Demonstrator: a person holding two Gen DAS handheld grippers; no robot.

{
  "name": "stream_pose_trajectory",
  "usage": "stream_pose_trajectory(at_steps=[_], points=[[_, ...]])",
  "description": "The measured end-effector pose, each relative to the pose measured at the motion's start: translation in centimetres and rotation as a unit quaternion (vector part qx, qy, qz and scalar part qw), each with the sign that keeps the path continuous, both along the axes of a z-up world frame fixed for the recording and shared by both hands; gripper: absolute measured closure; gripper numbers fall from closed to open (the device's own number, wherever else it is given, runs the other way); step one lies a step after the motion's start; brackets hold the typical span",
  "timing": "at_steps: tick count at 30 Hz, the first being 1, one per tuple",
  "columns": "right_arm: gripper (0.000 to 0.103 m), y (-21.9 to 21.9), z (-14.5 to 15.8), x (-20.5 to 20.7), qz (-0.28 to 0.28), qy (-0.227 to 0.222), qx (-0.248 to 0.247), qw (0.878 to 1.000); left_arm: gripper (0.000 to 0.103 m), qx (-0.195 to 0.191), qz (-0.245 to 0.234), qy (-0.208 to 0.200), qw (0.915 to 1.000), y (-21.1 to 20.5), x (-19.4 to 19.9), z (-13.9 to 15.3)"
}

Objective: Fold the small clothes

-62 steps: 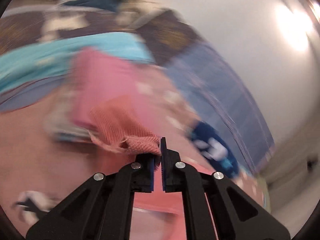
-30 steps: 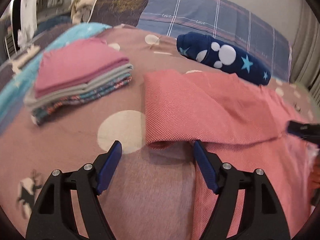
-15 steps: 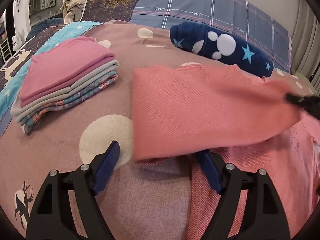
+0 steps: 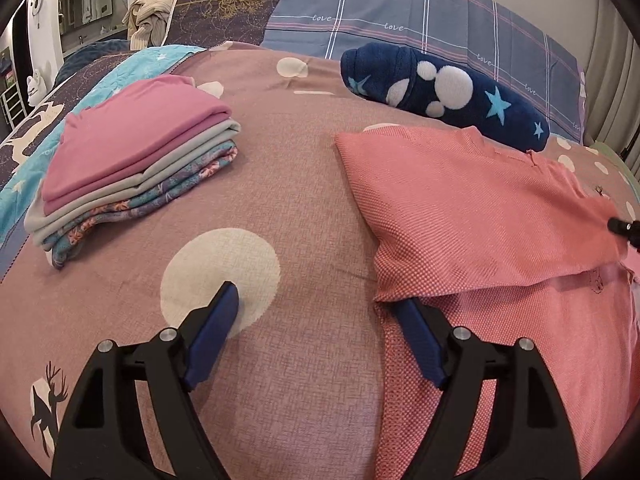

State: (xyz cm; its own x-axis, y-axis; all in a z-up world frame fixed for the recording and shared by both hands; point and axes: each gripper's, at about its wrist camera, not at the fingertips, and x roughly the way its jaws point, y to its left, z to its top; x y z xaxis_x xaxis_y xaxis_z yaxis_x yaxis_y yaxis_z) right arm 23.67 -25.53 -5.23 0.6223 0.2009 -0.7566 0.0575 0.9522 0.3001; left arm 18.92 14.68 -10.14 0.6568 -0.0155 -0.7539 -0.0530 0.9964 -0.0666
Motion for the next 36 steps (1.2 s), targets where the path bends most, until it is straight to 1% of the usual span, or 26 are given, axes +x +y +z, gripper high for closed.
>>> stream_pose_trajectory(at_steps=[2,5,6,7,8,11,13,14,15,16,18,19,20,21,22,23,24,26,29,32,33,34,35,36], points=[[0.098,-0.4,-0.9,-0.3,-0.004,0.012,0.004,1.000,0.023,0.002,0.000,-0.001,1.0000,-0.1,0.0,0.0],[0.096,-1.2,-0.9,-0.9,-0.019,0.013,-0.003,1.000,0.023,0.002,0.001,-0.003,1.0000,-0.1,-0.2,0.0],[0.087,-1.7,-0.8,-1.2,-0.027,0.013,0.000,1.000,0.023,0.001,0.001,-0.004,1.0000,0.0,-0.2,0.0],[0.074,-1.9,-0.7,-1.4,-0.029,0.013,0.007,0.999,0.023,0.000,0.001,-0.004,1.0000,0.0,-0.2,0.0],[0.070,-2.2,-0.6,-1.8,-0.029,0.014,0.015,0.999,0.023,-0.001,0.001,-0.005,1.0000,0.0,-0.2,0.0],[0.068,-1.9,-0.6,-2.8,-0.004,0.018,0.019,1.000,0.026,-0.001,0.000,-0.007,1.0000,0.0,-0.3,0.1],[0.067,-1.2,-1.2,-3.3,0.015,0.030,0.017,0.999,0.029,0.003,-0.001,-0.008,1.0000,-0.1,-0.4,0.1],[0.068,-0.7,-1.8,-3.3,0.024,0.037,0.011,0.999,0.030,0.004,-0.001,-0.008,1.0000,-0.2,-0.4,0.1],[0.089,-0.2,-2.2,-3.3,0.031,0.041,0.003,0.999,0.031,0.007,0.001,-0.009,0.9999,-0.2,-0.4,0.1],[0.095,0.3,-2.2,-3.5,0.032,0.039,-0.020,0.999,0.033,0.007,0.002,-0.010,0.9999,-0.1,-0.5,0.2],[0.097,0.7,-1.2,-4.4,0.026,0.015,-0.041,0.999,0.036,0.003,0.005,-0.011,0.9999,0.0,-0.5,0.2],[0.097,0.7,-0.5,-4.9,0.019,0.007,-0.051,0.999,0.039,0.001,0.007,-0.012,0.9999,0.2,-0.6,0.2],[0.097,0.6,-0.2,-5.2,0.012,0.008,-0.056,0.998,0.039,-0.005,0.009,-0.014,0.9998,0.4,-0.7,0.3],[0.097,0.4,-0.2,-5.3,0.000,0.019,-0.071,0.997,0.041,-0.010,0.010,-0.016,0.9998,0.6,-0.7,0.3],[0.090,0.2,-0.9,-5.1,-0.008,0.046,-0.095,0.994,0.043,-0.020,0.011,-0.019,0.9996,0.8,-0.9,0.4],[0.086,-0.1,-1.4,-4.9,0.001,0.062,-0.093,0.994,0.044,-0.028,0.012,-0.022,0.9993,1.0,-1.1,0.4],[0.085,-0.5,-1.6,-5.0,0.002,0.064,-0.080,0.995,0.047,-0.037,0.011,-0.025,0.9989,1.1,-1.3,0.5],[0.084,-1.6,-1.2,-5.3,-0.012,0.054,-0.043,0.998,0.050,-0.051,0.012,-0.029,0.9982,1.4,-1.6,0.5],[0.077,-0.9,0.0,-4.4,-0.002,0.035,-0.041,0.999,0.053,-0.068,0.016,-0.029,0.9971,1.9,-1.6,0.4],[0.075,1.1,0.5,-1.9,0.024,0.025,-0.057,0.998,0.063,-0.091,0.027,-0.036,0.9949,2.7,-2.0,0.5],[0.075,1.3,0.5,-1.3,0.023,0.022,-0.061,0.998,0.076,-0.112,0.036,-0.046,0.9920,3.4,-2.4,0.7],[0.084,1.6,0.5,-0.4,0.023,0.013,-0.061,0.998,0.094,-0.136,0.038,-0.061,0.9881,4.0,-2.9,1.0],[0.091,2.0,0.3,0.3,0.038,0.005,-0.050,0.998,0.098,-0.172,0.033,-0.078,0.9815,4.6,-3.2,1.5],[0.099,2.2,-0.3,1.4,0.048,0.018,-0.049,0.998,0.098,-0.210,0.019,-0.090,0.9734,5.0,-3.2,2.2]])
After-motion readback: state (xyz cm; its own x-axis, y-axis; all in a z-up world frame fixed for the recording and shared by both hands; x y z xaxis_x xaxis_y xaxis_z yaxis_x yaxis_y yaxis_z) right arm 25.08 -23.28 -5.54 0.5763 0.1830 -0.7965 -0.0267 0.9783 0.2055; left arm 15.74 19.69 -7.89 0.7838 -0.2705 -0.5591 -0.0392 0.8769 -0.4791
